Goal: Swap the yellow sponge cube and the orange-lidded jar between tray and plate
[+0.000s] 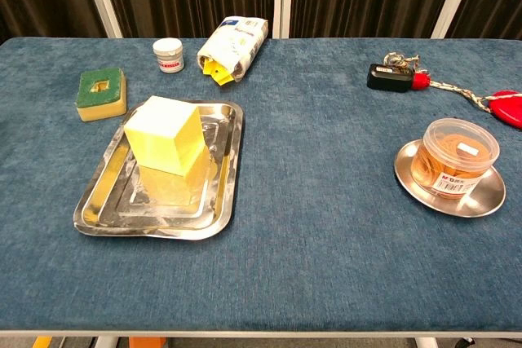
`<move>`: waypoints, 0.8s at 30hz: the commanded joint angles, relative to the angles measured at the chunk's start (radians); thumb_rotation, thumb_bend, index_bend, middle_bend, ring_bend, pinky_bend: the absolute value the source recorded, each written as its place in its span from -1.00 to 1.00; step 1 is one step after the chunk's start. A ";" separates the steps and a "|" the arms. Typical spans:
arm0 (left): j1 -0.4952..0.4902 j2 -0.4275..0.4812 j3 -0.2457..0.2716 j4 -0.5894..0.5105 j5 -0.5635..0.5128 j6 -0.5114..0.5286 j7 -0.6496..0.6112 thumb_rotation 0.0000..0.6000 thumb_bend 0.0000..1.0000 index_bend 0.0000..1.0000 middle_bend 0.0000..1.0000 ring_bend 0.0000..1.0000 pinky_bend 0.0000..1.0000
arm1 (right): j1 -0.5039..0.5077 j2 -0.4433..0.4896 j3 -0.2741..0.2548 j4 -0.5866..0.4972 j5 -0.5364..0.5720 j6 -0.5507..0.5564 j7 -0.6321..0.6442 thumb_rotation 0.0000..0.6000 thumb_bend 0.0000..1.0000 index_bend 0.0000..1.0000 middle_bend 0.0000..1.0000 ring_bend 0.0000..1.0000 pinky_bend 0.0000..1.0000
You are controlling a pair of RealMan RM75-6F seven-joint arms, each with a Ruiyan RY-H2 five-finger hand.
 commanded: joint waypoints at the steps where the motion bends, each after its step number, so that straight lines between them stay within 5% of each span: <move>1: 0.002 0.001 0.001 0.000 0.001 0.003 -0.003 1.00 -0.98 -0.76 -0.85 -1.00 -0.63 | 0.000 0.000 0.000 0.001 0.001 -0.001 0.000 1.00 -1.00 -1.00 -1.00 -1.00 -1.00; 13: -0.044 0.020 0.008 -0.032 0.047 -0.051 -0.012 1.00 -0.98 -0.76 -0.85 -1.00 -0.63 | -0.006 0.004 0.009 -0.009 0.012 0.009 0.010 1.00 -1.00 -1.00 -1.00 -1.00 -1.00; 24: -0.188 0.016 0.017 -0.103 0.112 -0.239 -0.083 1.00 -0.98 -0.78 -0.85 -1.00 -0.63 | -0.005 0.022 0.015 -0.009 0.021 0.003 0.012 1.00 -1.00 -1.00 -1.00 -1.00 -1.00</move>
